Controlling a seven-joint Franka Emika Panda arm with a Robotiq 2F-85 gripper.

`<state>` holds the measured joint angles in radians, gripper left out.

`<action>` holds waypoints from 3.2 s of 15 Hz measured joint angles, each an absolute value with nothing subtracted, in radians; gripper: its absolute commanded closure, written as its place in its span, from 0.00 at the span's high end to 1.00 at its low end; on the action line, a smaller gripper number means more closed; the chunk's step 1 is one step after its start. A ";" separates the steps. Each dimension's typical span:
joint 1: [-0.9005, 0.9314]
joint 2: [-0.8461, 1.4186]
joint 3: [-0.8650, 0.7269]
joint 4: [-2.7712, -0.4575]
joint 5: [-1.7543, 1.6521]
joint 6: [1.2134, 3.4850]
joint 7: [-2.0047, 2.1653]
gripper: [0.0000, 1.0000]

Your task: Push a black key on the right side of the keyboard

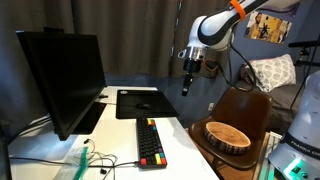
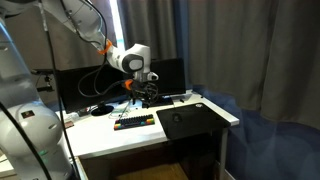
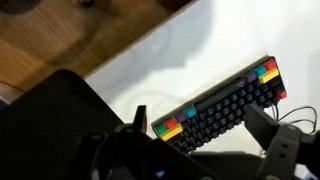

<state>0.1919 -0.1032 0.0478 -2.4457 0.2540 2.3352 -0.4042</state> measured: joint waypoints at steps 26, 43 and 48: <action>0.074 0.298 0.319 -2.223 0.569 2.723 -1.170 0.16; -0.120 0.529 0.477 -2.123 0.984 2.761 -1.786 0.00; -0.139 0.572 0.490 -2.095 1.028 2.773 -1.847 0.00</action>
